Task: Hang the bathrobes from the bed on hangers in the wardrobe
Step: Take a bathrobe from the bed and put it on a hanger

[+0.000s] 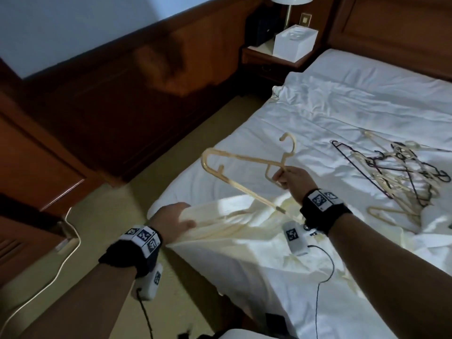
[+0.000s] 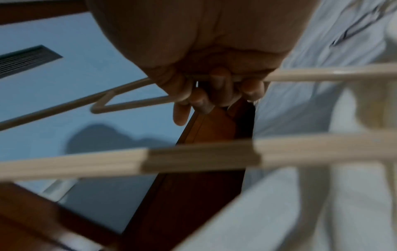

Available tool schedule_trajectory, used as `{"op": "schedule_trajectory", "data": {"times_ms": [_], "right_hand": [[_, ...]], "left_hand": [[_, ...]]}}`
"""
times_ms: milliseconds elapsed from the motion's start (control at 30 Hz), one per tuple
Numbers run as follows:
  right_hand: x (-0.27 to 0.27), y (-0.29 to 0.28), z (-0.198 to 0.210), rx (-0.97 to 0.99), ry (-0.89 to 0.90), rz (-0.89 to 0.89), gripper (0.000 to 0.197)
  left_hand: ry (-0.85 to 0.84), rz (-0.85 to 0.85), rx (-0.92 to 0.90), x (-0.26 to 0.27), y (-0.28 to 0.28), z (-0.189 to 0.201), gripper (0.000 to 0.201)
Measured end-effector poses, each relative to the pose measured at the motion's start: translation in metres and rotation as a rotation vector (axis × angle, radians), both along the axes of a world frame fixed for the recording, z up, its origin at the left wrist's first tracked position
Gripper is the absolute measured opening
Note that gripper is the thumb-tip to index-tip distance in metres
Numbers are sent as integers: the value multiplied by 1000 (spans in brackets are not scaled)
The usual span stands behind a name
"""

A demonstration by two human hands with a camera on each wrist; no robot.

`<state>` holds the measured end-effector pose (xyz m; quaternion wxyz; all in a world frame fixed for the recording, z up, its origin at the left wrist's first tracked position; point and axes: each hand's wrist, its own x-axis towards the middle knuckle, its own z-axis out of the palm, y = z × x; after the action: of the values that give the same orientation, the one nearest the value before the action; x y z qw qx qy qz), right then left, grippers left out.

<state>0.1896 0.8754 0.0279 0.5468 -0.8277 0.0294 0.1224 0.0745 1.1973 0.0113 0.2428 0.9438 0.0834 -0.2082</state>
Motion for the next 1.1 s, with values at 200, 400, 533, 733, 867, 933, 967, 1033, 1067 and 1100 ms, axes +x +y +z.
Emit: {"op": "schedule_trajectory", "data": {"times_ms": [200, 400, 533, 733, 867, 933, 967, 1033, 1067, 1100], "right_hand": [[3, -76, 24, -662, -4, 276, 47], [-19, -27, 0, -904, -84, 527, 30], [-33, 25, -6, -566, -11, 589, 59], [8, 23, 31, -821, -163, 547, 21], [37, -19, 139, -822, -476, 195, 23], [37, -35, 175, -705, -528, 94, 25], [34, -43, 185, -693, -534, 89, 27], [25, -60, 194, -715, -523, 128, 29], [20, -69, 193, -726, -501, 147, 30], [14, -78, 187, -723, -467, 161, 29]], "left_hand": [[-215, 409, -87, -30, 37, -4, 26], [-363, 435, -475, -17, -26, 42, 16], [-387, 356, -732, -10, -67, 73, 24], [-503, 220, -601, 12, -56, 91, 17], [-628, 183, -537, 53, -64, 109, 17], [-696, 159, -475, 80, -84, 120, 17], [-733, 136, -424, 90, -95, 126, 12], [-832, 74, -373, 102, -119, 132, 8], [-867, 29, -395, 105, -131, 132, 14], [-875, -48, -444, 105, -144, 130, 18]]}}
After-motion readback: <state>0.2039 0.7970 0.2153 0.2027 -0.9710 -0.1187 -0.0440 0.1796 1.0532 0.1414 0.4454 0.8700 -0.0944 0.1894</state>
